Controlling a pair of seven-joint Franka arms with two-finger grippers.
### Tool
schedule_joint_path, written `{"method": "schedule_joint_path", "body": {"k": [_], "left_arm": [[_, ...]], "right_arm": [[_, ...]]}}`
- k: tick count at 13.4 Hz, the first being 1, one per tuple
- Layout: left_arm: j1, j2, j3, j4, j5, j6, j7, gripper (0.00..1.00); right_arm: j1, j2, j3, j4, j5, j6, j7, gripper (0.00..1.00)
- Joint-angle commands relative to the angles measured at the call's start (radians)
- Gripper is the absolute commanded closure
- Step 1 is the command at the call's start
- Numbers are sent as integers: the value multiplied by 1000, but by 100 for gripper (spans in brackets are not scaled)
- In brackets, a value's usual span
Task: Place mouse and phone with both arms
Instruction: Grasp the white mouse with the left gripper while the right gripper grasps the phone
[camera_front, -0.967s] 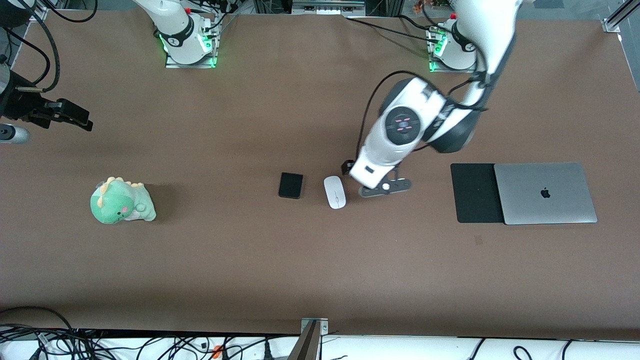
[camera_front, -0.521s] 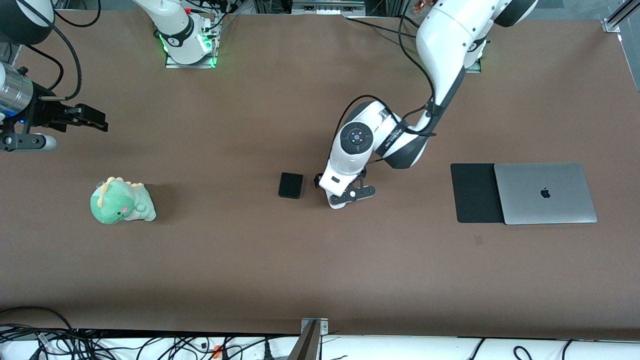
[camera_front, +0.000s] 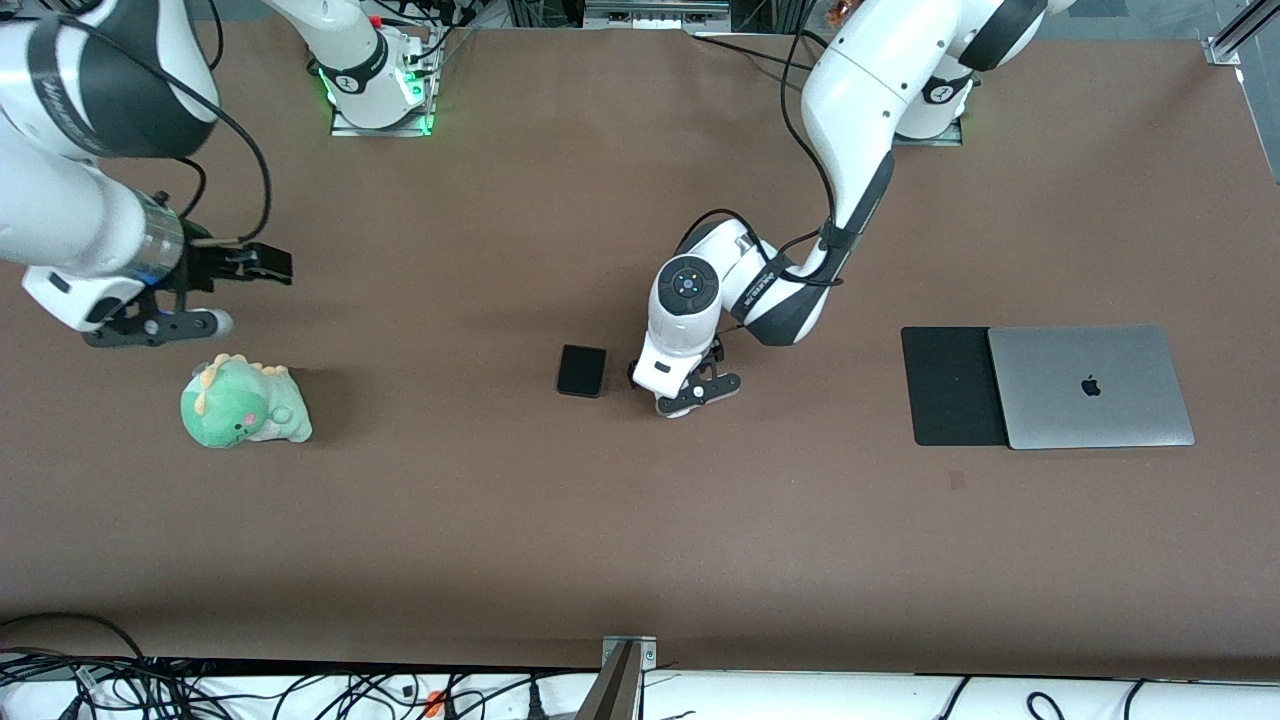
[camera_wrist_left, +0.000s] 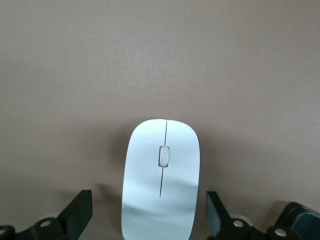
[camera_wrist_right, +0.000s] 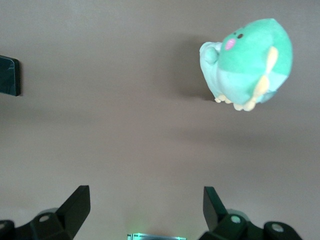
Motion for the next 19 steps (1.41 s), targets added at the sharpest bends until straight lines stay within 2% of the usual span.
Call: {"method": "schedule_joint_path", "body": {"k": [1,5,7,12,16,19], "left_arm": [[-24,22,21,43,35,5,-35,0],[-24,25,21,57,37,5,-31,0],[-24,26,21,57,37,5,-31,15],[-24,31,21,54,40,5,-28,16],[-19,25,23,55,40,-4,-10,43],[-10,11,24,55,40,-19,-6,45]], "right_arm": [[18,27,-2,6,23,30,65,0],[44,53,-2,-17,97,115,196,0],[71,81,-4,-17,98,144,269,0],[105,134,-4,-27,98,225,290,0],[105,144,-4,-57,98,279,290,0],[108,153,-4,-58,98,294,288,0]]}}
